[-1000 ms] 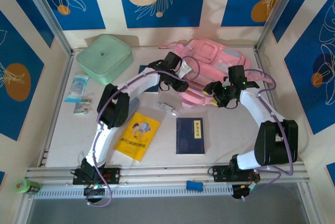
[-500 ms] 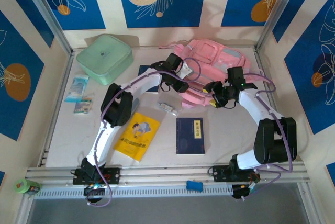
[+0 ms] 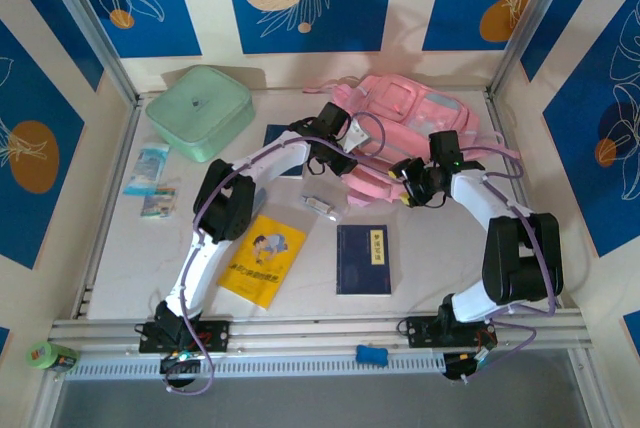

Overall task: Pack the student bag
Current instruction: Unzip the student bag at the center of the table.

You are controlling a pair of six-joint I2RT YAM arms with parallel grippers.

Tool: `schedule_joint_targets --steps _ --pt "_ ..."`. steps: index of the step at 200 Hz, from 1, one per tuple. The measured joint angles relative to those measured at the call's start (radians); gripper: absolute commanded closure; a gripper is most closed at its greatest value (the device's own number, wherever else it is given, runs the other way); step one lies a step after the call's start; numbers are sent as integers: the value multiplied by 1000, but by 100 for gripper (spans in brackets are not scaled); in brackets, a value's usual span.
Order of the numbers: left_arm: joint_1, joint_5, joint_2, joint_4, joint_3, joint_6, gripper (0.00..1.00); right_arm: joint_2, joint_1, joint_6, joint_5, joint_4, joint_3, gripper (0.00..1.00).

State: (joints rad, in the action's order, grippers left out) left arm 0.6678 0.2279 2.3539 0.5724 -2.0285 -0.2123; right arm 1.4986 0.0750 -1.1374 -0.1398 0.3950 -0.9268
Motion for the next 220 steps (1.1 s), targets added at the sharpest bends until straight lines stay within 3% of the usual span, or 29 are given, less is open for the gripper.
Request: schedule_joint_targets --steps 40,102,125,142,169,186,220 --pt "4 -31 -3 -5 4 -26 100 43 -23 5 18 -18 0 53" --pt "7 -85 -63 -37 89 -56 100 59 -107 97 14 -19 0 88" --pt "10 -95 -94 -54 130 -56 100 63 -145 135 -5 -21 0 92" --pt "11 -100 -110 -60 154 -55 100 63 -167 153 -16 -18 0 86" --pt "10 -114 -126 -67 179 -48 100 27 -169 138 -21 -8 12 57" --pt "10 -124 -132 -68 186 -43 100 -39 -122 99 -22 -19 41 45" --pt "9 -126 -134 -70 188 -27 100 -43 -2 -16 -28 -66 50 37"
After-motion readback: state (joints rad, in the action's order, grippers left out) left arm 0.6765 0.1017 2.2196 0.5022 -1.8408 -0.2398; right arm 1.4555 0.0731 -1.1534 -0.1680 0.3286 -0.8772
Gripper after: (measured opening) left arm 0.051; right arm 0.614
